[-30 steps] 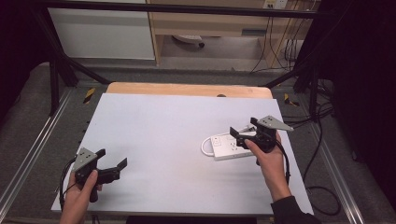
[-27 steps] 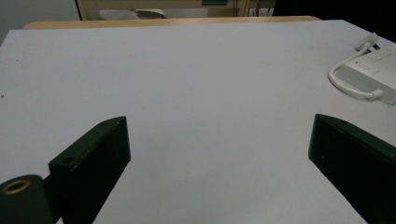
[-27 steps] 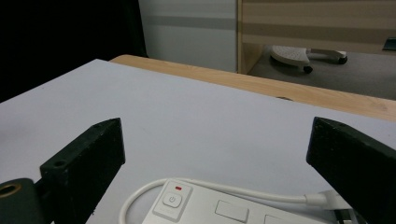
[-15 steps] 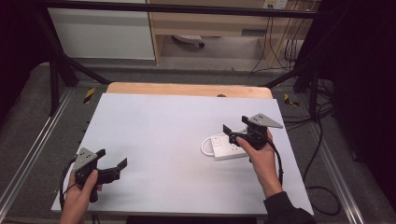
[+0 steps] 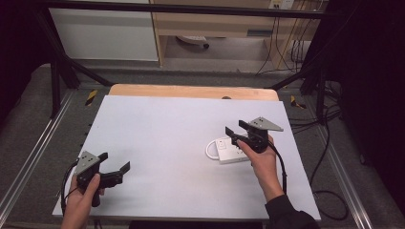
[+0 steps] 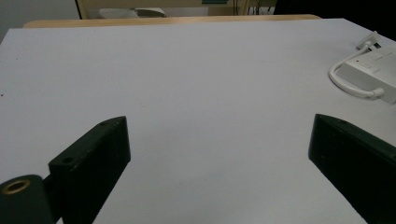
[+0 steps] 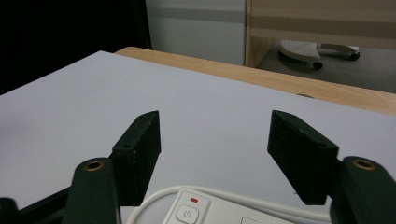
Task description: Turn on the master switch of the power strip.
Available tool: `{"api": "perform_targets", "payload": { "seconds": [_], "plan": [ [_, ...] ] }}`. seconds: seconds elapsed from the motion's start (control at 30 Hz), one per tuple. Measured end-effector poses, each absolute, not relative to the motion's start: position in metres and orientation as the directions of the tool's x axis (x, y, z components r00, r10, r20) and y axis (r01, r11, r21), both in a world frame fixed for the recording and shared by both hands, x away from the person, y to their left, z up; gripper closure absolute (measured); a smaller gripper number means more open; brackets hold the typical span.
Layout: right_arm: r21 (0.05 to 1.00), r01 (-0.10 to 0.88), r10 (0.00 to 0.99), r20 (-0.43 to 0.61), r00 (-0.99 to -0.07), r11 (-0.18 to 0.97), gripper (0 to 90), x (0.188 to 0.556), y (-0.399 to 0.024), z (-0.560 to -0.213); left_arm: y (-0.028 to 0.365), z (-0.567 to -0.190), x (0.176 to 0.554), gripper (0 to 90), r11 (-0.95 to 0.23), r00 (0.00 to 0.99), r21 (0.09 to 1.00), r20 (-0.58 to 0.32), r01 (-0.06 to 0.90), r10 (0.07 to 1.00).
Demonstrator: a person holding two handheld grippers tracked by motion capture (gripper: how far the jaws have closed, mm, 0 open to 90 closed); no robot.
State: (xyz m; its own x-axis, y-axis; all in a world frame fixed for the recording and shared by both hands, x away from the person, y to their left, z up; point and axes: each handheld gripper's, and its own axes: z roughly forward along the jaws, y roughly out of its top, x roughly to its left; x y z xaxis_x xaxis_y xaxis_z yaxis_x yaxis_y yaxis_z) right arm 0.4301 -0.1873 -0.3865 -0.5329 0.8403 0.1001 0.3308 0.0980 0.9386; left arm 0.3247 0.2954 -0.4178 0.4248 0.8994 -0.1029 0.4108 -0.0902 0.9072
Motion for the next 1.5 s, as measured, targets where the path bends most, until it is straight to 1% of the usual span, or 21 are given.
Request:
{"api": "perform_targets", "payload": {
  "seconds": [0.3, 0.33, 0.37, 0.5, 0.53, 0.57, 0.77, 0.93, 1.43, 1.5],
  "plan": [
    [0.928, 0.346, 0.833, 0.081, -0.547, 0.137, 48.9, 0.432, -0.179, -0.396, 0.296, -0.418, 0.325, 5.5, -0.097, 0.427, 0.905, -0.098, 0.413, 0.899],
    [0.928, 0.346, 0.833, 0.081, -0.547, 0.137, 48.9, 0.432, -0.179, -0.396, 0.296, -0.418, 0.325, 5.5, -0.097, 0.427, 0.906, -0.098, 0.413, 0.899],
    [0.927, 0.348, 0.835, 0.076, -0.545, 0.143, 51.3, 0.432, -0.178, -0.398, 0.295, -0.418, 0.325, 5.5, -0.097, 0.428, 0.905, -0.099, 0.413, 0.898],
    [0.925, 0.347, 0.833, 0.069, -0.55, 0.152, 54.8, 0.433, -0.176, -0.4, 0.295, -0.418, 0.325, 5.5, -0.099, 0.429, 0.905, -0.097, 0.413, 0.898],
    [0.923, 0.35, 0.83, 0.068, -0.554, 0.158, 57.4, 0.433, -0.175, -0.401, 0.295, -0.418, 0.325, 5.5, -0.097, 0.428, 0.906, -0.099, 0.413, 0.898],
    [0.923, 0.35, 0.83, 0.068, -0.554, 0.158, 57.4, 0.433, -0.175, -0.401, 0.295, -0.418, 0.325, 5.5, -0.097, 0.428, 0.906, -0.099, 0.413, 0.898],
    [0.924, 0.338, 0.82, 0.051, -0.57, 0.177, 64.6, 0.432, -0.171, -0.403, 0.295, -0.418, 0.324, 5.5, -0.096, 0.429, 0.906, -0.1, 0.412, 0.898],
    [0.922, 0.338, 0.814, 0.047, -0.578, 0.187, 67.9, 0.431, -0.169, -0.405, 0.295, -0.418, 0.324, 5.5, -0.095, 0.429, 0.907, -0.1, 0.41, 0.898],
    [0.914, 0.35, 0.796, 0.052, -0.603, 0.205, 72.0, 0.43, -0.164, -0.41, 0.295, -0.418, 0.324, 5.6, -0.1, 0.432, 0.906, -0.098, 0.411, 0.897],
    [0.913, 0.35, 0.793, 0.051, -0.607, 0.209, 73.6, 0.429, -0.163, -0.41, 0.295, -0.418, 0.324, 5.6, -0.101, 0.432, 0.906, -0.097, 0.412, 0.897]
  ]
}}
